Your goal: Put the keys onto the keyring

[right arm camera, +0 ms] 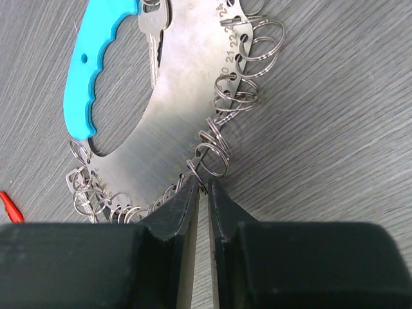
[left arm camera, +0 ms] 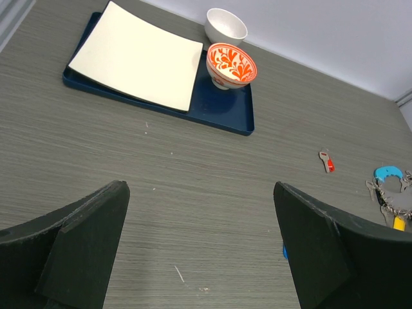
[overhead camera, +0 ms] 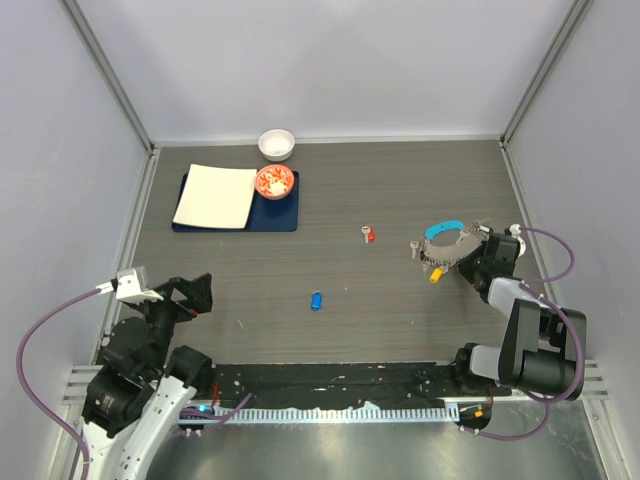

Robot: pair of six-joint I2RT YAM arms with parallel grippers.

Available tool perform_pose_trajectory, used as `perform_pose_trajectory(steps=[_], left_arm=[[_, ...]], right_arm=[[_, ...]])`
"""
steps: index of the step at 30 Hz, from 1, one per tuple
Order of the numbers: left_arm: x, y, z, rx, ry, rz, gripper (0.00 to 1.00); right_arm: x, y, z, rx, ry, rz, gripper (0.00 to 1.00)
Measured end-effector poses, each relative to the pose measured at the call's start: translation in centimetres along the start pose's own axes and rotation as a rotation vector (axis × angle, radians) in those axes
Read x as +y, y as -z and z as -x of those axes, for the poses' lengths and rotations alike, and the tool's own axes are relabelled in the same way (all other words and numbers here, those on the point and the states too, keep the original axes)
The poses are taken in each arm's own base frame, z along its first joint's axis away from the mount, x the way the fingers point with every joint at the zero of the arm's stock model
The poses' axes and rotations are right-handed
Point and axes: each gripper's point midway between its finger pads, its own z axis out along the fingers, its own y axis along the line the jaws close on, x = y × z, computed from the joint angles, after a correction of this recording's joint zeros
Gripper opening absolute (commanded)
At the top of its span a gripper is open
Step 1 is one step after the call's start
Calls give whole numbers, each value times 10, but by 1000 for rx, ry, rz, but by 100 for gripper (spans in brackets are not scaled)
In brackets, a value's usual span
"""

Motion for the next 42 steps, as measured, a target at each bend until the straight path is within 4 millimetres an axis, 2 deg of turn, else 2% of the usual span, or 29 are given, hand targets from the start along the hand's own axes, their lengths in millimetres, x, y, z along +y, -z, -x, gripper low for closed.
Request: perform_pose_trajectory(steps=[7, 9, 16, 20, 25, 29, 32, 37, 39, 42], left_arm=[[0, 0, 0, 0, 0, 0, 100], [0, 0, 0, 0, 0, 0, 100], [-1, 0, -1, 4, 0, -7, 100], [-2, 0, -1, 4, -2, -11, 100], [-9, -3, -4, 10, -10, -50, 100], [-26, -9, -9, 17, -48, -146, 100], [-47, -15, -16, 67, -98, -241, 100], [-82, -36, -33, 231, -192, -365, 100], [-98, -43, -32, 268, -210, -419, 100], [-126, -51, -19, 282, -207, -504, 100]], right_arm=[[-1, 2, 1, 19, 43, -10, 6], [-1, 3, 1, 27, 58, -16, 1], [2, 10, 6, 59, 92, -34, 1], [13, 18, 14, 75, 130, -32, 1], [43, 38, 32, 53, 243, -6, 1], [85, 59, 38, 47, 411, 48, 1], [117, 78, 31, 56, 543, 107, 1], [142, 113, 20, 92, 705, 180, 1], [151, 130, 22, 93, 754, 209, 1], [172, 159, 25, 103, 819, 309, 1]])
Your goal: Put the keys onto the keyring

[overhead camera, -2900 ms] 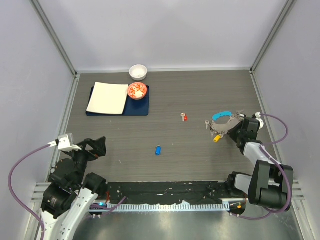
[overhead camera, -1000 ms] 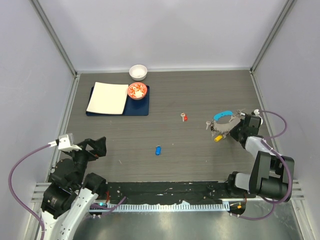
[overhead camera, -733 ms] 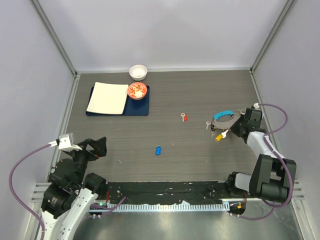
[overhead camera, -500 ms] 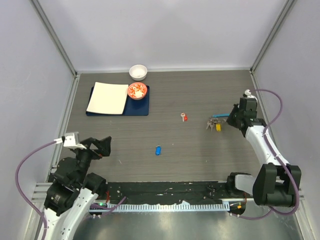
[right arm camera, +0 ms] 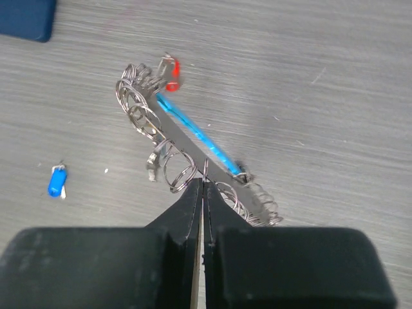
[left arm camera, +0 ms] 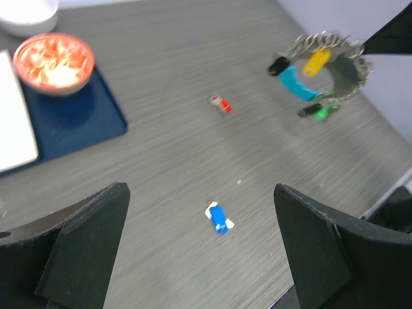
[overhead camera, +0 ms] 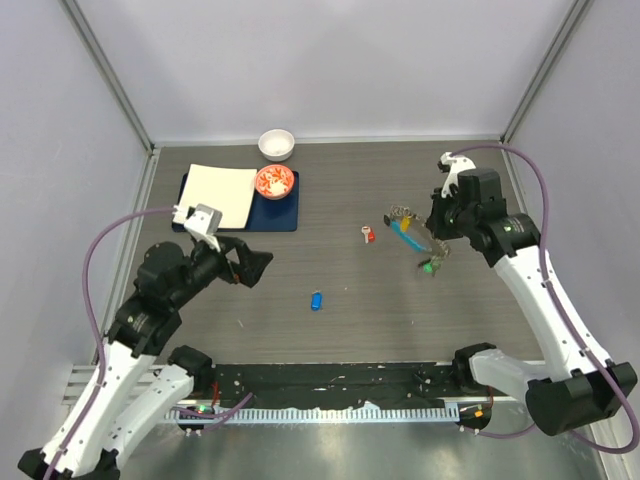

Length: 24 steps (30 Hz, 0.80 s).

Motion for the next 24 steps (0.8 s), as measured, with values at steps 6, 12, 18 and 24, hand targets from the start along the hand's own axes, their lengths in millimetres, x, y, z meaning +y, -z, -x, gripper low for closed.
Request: perform_pose_trajectory(steps=[6, 12, 18, 24], left_arm=[[-32, -28, 48, -25, -5, -145, 100], [-49, -54, 43, 28, -7, -227, 100], [-72, -69, 34, 49, -27, -314, 100], [-108, -80, 19, 0, -111, -454, 93]], right_arm=[[27, 40, 11, -43, 135, 111, 1], [75, 51, -24, 53, 307, 317, 1], [91, 53, -56, 149, 467, 360, 1], [112, 64, -69, 118, 630, 454, 1]])
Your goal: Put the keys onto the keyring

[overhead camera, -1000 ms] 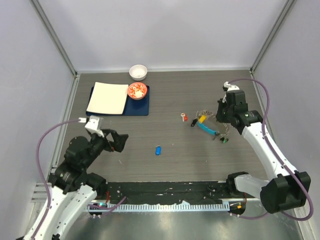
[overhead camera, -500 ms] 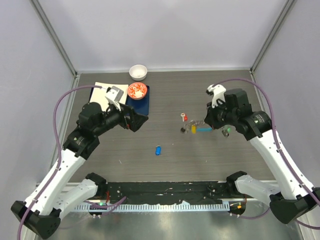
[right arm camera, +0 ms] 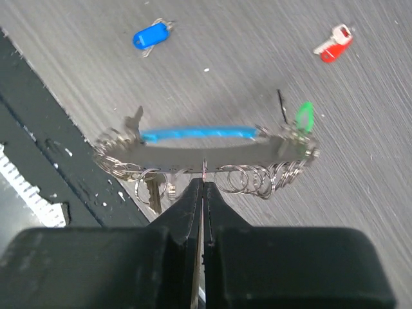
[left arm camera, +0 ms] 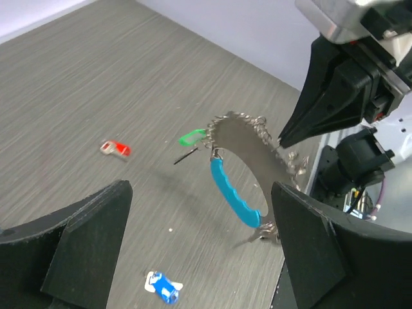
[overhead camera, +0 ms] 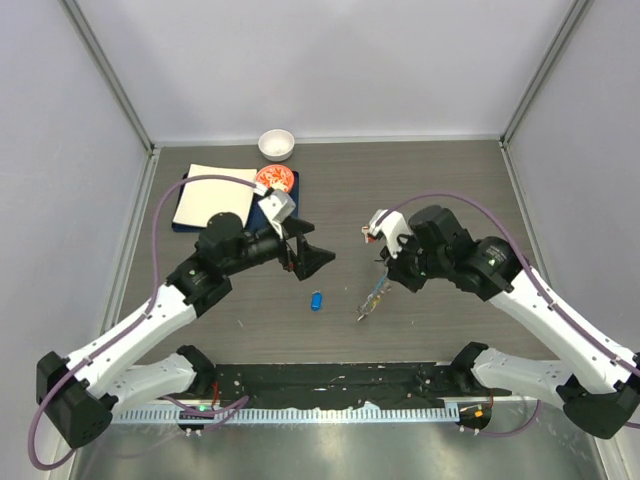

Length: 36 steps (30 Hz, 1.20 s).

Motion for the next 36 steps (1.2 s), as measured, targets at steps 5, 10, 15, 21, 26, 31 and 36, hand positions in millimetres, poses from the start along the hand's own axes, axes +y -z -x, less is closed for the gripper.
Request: perform_pose_trajectory(steps=[5, 10, 15, 21, 26, 31, 36], left_arm=[[-12, -25, -15, -17, -54, -118, 87], [-18, -45, -24, -17, -86, -212, 78], [-33, -62, -42, 24, -107, -346, 77], [-53, -68, -53, 49, -138, -485, 72], [-68, -67, -53, 46, -169, -572, 60], [-76, -72, -59, 59, -186, -623, 51], [-82, -80, -64, 74, -206, -647, 43]], right_arm=[[14, -2, -6, -17, 107, 44, 1], [15, 1, 0, -68, 164, 52, 1], [19, 3, 9, -118, 206, 75, 1], [24, -2, 4, -135, 243, 103, 1], [26, 0, -1, -148, 267, 111, 1], [27, 2, 4, -175, 283, 116, 1], [29, 3, 8, -206, 289, 121, 1]])
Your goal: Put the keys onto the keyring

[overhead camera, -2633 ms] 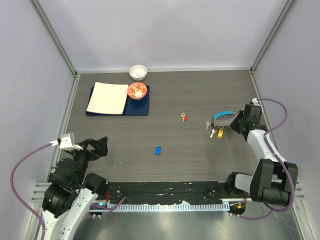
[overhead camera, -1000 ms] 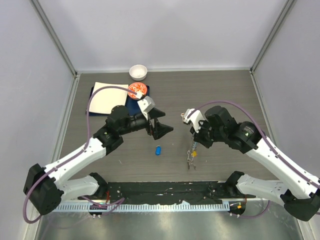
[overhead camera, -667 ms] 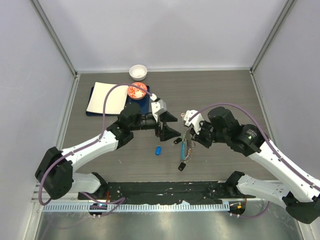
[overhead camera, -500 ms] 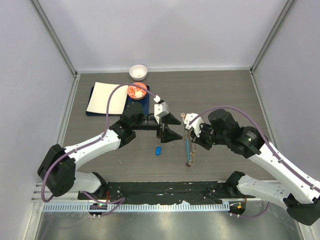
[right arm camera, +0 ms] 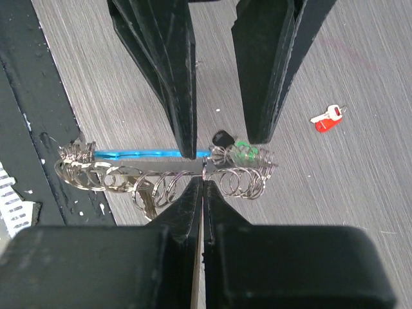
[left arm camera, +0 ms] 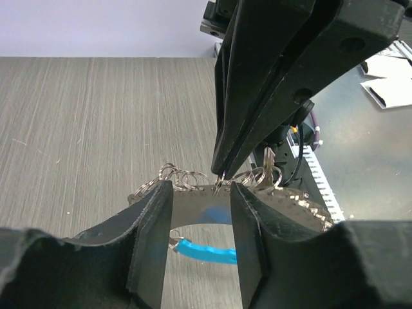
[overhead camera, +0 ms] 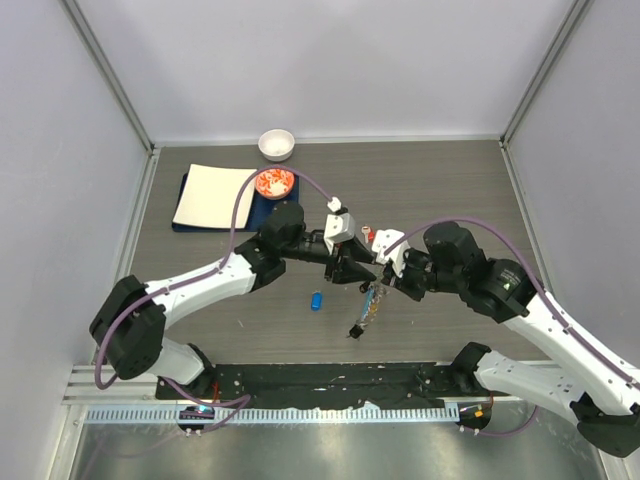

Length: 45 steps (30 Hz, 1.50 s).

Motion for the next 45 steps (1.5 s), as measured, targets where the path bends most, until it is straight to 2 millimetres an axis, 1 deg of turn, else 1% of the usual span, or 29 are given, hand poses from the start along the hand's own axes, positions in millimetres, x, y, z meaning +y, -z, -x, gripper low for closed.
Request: perform_pose_trajectory(steps=[6, 16, 18, 27, 31, 40, 41, 44, 45], left_arm=[[-5, -7, 1, 15, -23, -24, 33], [-8, -11, -10, 62, -13, -49, 30], [-9, -12, -11, 69, -10, -54, 26], [-14, -18, -9, 79, -25, -80, 17], [-16, -20, -10, 85, -22, -88, 18], [-16, -22, -15, 108, -22, -81, 17], [-16, -22, -16, 112, -21, -76, 16], [-14, -22, -19, 123, -13, -62, 9], [-14, -23, -20, 126, -11, -61, 1]], right_arm=[[1, -1, -1, -11, 3, 3, 1], [2, 1, -1, -26, 7, -3, 1], [2, 1, -1, -27, 8, -3, 1], [3, 2, -2, -33, 9, -6, 1], [3, 4, -3, -37, 10, -8, 1], [5, 5, -5, -40, 11, -9, 1], [5, 5, -5, -40, 11, -9, 1], [5, 5, -5, -41, 11, -9, 1], [5, 4, -5, -39, 11, -9, 1]])
